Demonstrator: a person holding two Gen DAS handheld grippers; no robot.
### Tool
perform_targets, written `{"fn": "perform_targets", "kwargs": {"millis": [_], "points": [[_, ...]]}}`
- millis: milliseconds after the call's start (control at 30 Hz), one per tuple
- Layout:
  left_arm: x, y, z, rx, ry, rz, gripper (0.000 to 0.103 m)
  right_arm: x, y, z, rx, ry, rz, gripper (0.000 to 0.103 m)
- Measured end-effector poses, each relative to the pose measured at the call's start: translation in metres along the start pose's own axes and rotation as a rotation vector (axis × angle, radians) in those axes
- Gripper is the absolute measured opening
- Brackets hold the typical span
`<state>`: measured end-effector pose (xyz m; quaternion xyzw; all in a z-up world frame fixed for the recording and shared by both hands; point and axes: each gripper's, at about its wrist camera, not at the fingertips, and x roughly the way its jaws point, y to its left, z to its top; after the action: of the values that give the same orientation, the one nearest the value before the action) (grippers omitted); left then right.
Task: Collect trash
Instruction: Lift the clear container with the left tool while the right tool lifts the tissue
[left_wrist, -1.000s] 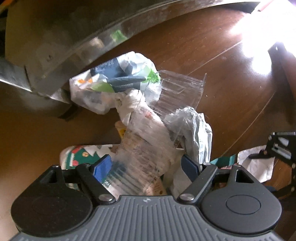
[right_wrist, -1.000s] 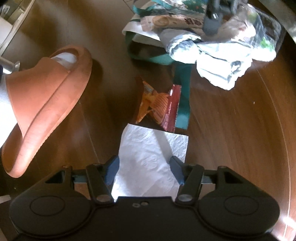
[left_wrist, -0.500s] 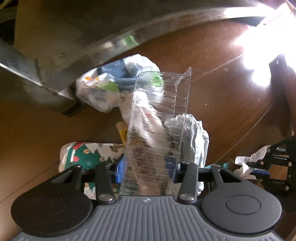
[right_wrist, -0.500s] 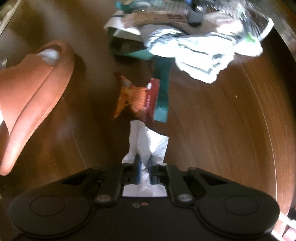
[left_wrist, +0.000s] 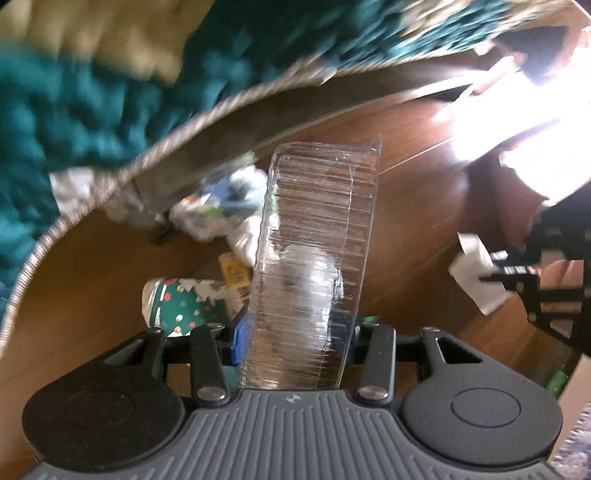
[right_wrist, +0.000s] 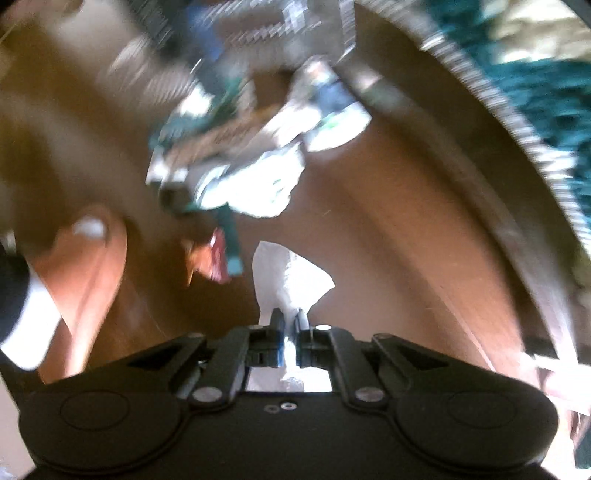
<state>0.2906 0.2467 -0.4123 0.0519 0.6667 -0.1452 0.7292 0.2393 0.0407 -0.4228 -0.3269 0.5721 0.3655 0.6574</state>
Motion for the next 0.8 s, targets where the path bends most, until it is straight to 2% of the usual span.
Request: {"fn": "perform_targets", "kwargs": {"millis": [200, 467, 800], "points": [[-0.060, -0.044, 0.013, 0.054, -0.079, 0.024, 0.045, -0.078, -0.022, 0.004, 0.139, -0.136, -0.034, 0.004], [-0.165, -0.095, 0.035, 0.003, -0.240, 0.017, 0.045, -0.201, -0.054, -0.009, 0.273, -0.347, -0.119, 0.004], [-0.293, -0.186, 0.044, -0.012, -0.453, 0.043, 0.045, -0.362, -0.063, -0.067, 0.325, -0.595, -0.246, 0.004]]}}
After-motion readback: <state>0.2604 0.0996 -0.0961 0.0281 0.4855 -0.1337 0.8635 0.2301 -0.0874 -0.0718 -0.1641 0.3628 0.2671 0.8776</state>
